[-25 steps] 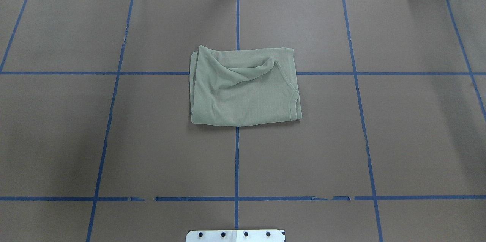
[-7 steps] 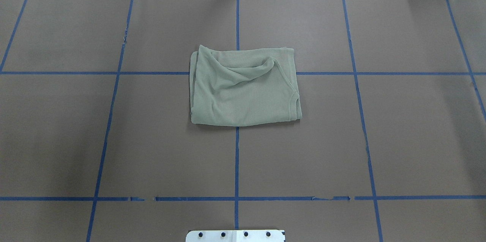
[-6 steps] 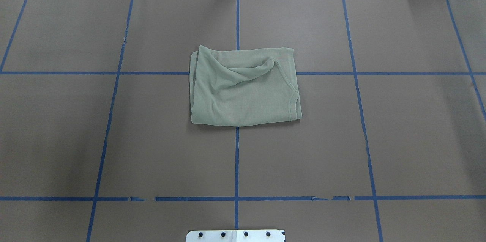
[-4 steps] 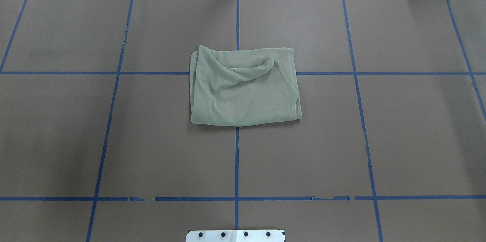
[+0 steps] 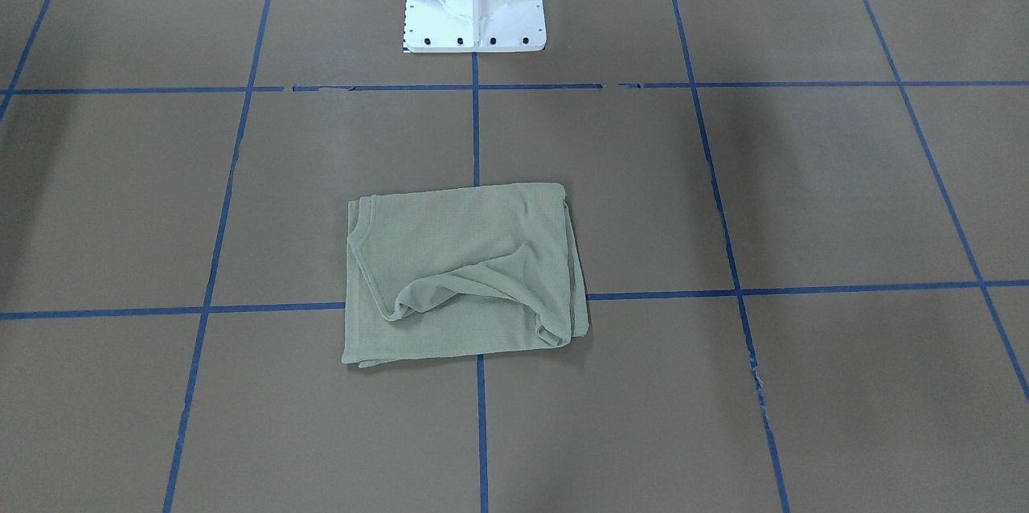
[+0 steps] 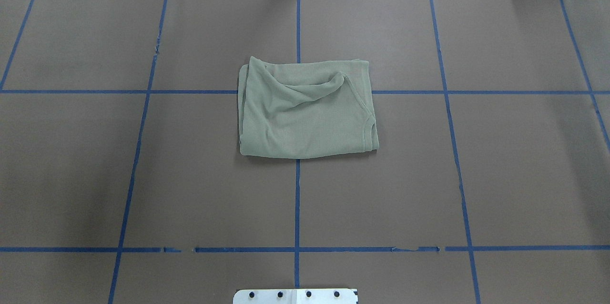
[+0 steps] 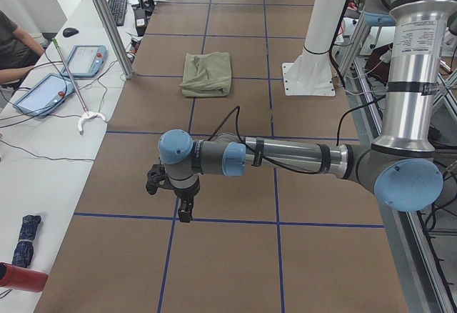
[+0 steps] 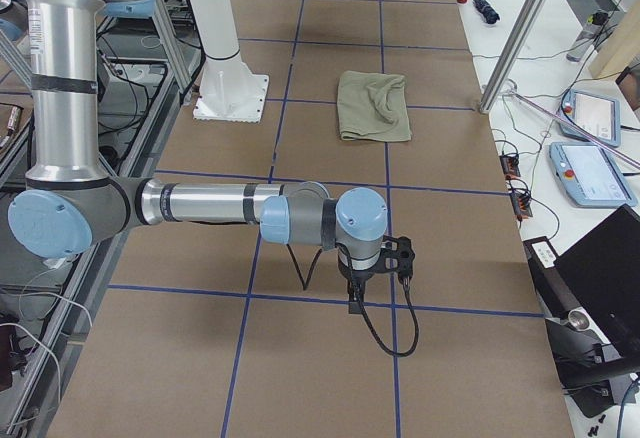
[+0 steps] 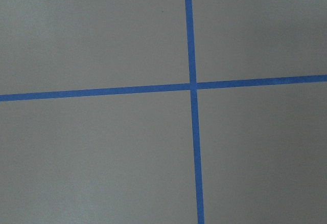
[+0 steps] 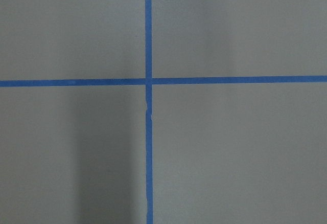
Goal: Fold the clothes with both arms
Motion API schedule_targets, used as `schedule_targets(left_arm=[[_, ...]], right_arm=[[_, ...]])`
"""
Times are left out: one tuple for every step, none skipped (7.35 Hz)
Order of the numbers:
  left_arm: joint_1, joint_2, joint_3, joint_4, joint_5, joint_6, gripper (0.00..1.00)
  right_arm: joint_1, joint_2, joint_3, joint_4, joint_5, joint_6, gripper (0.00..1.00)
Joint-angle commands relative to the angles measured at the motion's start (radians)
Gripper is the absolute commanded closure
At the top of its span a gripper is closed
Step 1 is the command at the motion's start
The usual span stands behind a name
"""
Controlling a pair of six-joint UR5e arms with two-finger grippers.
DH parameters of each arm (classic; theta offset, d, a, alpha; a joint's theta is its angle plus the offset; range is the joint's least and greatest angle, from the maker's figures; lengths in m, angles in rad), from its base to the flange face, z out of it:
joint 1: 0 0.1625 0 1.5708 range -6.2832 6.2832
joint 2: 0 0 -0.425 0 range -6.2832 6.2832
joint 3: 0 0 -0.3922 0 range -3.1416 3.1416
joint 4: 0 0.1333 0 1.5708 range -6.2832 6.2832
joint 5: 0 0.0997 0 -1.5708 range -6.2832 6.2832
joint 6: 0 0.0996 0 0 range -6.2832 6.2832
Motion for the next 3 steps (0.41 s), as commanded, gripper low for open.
schedule_targets(left_arm=[[0.0,0.0,0.0,0.0,0.0,0.0,0.0],[0.0,0.0,0.0,0.0,0.0,0.0,0.0],[0.0,0.0,0.002,0.0,0.0,0.0,0.0]], right_arm=[[0.0,0.0,0.0,0.0,0.0,0.0,0.0],[0.0,0.0,-0.002,0.0,-0.002,0.0,0.0],[0.0,0.0,0.0,0.0,0.001,0.0,0.0]])
